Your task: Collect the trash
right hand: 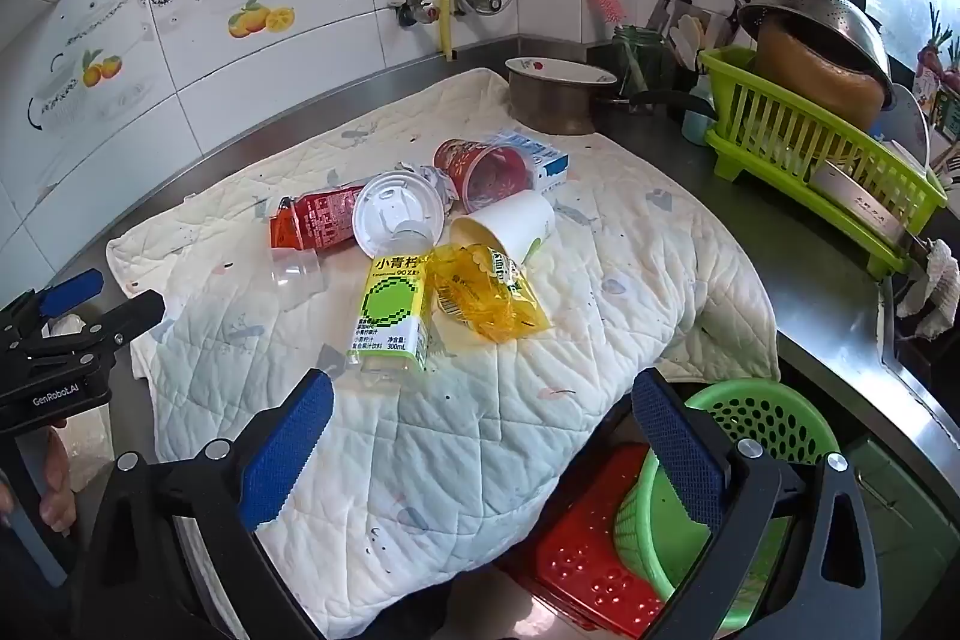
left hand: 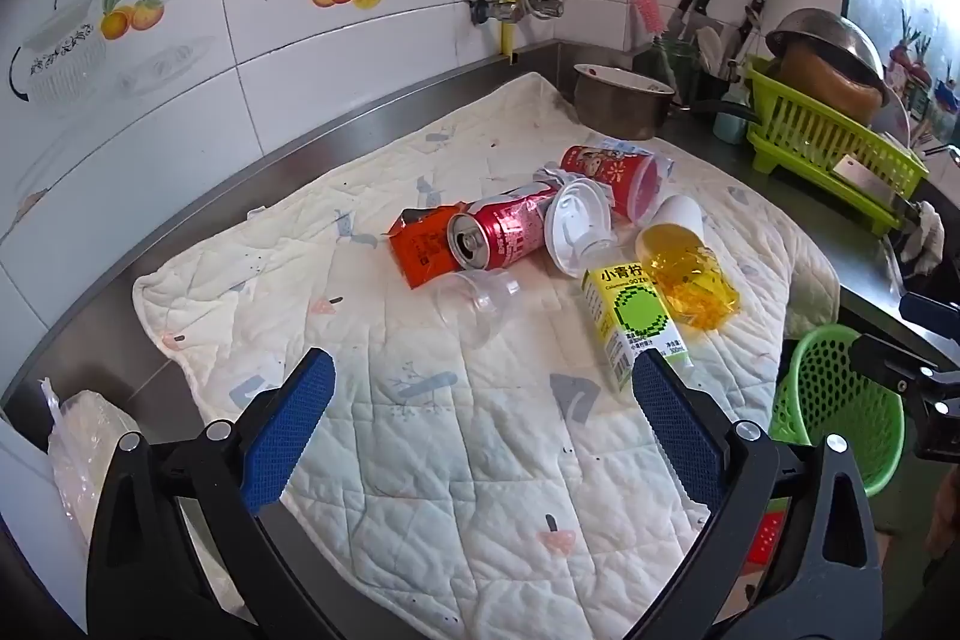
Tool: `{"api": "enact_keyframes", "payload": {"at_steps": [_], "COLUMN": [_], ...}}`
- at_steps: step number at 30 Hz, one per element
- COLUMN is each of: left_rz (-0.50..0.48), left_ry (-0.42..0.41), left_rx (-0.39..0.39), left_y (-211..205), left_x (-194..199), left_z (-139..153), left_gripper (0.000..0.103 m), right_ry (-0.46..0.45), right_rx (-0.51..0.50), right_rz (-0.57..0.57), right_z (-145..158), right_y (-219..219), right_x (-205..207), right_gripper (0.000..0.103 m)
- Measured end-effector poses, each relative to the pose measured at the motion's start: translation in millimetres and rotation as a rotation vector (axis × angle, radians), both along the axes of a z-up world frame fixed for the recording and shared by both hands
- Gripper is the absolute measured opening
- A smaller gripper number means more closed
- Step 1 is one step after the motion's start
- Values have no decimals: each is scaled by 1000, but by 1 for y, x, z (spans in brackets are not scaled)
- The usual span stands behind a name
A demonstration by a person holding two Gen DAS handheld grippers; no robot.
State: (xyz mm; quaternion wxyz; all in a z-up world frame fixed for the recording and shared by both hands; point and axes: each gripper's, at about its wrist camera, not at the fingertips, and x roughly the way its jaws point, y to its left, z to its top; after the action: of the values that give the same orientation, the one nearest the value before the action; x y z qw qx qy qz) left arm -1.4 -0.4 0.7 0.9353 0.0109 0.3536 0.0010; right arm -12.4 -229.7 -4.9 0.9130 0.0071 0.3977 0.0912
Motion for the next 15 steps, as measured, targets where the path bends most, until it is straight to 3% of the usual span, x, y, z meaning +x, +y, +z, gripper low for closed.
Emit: {"api": "enact_keyframes", "payload": {"at_steps": [15], "left_rz": [10], "left_ry": [13], "left_rx": [12], "left_y": [-13], "left_x": [8], "left_z": [5], "left_gripper": [98], "right_ry": [6], "right_rx": [6], "right_rz": [1], "right_z": [1], "right_y": [5], "right_x": [0], "right_gripper": [97]}}
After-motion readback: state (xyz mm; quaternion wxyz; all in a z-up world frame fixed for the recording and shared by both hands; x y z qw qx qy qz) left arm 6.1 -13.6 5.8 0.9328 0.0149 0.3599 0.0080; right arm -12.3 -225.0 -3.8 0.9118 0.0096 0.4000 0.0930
